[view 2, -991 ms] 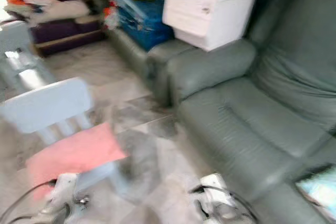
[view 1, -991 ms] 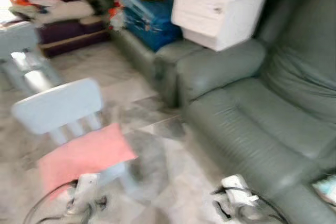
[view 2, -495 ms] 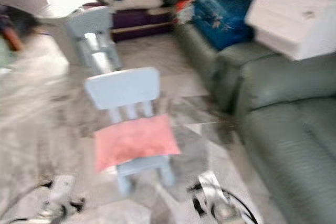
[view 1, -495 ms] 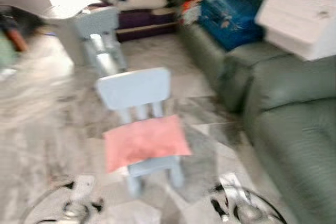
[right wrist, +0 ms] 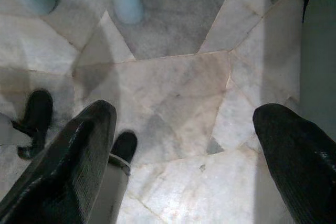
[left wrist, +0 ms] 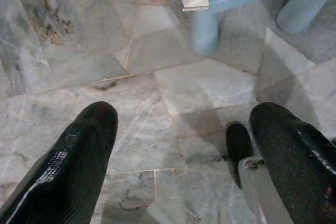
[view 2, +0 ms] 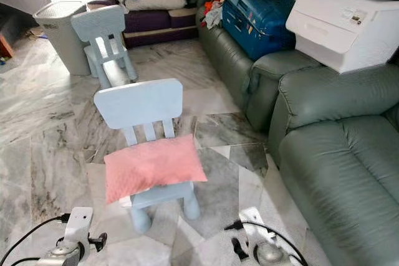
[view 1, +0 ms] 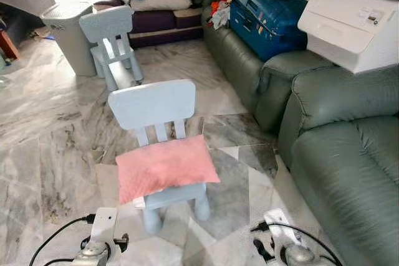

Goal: Move the pillow to the sofa

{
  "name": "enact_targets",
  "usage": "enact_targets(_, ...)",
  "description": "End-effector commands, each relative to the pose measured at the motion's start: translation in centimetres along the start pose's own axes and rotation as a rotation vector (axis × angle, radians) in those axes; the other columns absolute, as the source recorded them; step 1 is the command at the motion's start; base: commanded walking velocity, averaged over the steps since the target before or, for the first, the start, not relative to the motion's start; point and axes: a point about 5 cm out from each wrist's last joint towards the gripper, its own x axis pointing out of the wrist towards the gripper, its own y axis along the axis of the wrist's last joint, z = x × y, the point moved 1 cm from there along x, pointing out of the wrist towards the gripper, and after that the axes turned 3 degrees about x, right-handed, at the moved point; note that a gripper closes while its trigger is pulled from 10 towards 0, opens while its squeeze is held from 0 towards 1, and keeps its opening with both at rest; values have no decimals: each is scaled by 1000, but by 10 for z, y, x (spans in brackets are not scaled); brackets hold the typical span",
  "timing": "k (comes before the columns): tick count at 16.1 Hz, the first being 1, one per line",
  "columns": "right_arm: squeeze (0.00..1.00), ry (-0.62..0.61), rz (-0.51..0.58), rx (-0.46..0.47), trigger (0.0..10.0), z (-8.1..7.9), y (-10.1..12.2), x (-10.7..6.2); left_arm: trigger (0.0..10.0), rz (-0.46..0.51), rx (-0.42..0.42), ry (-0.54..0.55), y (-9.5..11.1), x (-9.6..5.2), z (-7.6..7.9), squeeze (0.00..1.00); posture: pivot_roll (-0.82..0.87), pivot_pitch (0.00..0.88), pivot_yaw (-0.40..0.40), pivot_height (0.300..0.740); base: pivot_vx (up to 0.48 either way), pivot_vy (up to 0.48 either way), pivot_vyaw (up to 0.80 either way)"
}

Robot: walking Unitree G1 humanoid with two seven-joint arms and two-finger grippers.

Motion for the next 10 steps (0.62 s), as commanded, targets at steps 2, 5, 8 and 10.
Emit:
enact_targets(2,0,5,13,-5,10000,-3,5,1,10000,-16,-7,11,-6,-1,-5,0,-116,0,32,740,0,0,775)
enact_targets(5,0,6,13,-6,10000,-3,5,1,10000,-18,-14,8,-6,-1,-5,0,-117,0,31,740,0,0,771)
enact_targets(8,0,7,13,-7,10000,-4,4,1,10000,-18,-15,7,-6,-1,-6,0,-118,0,32,740,0,0,763)
enact_targets(10,0,8,13,-11,10000,-4,4,1,10000,-17,-17,4,-6,-1,-6,0,-118,0,33,740,0,0,706)
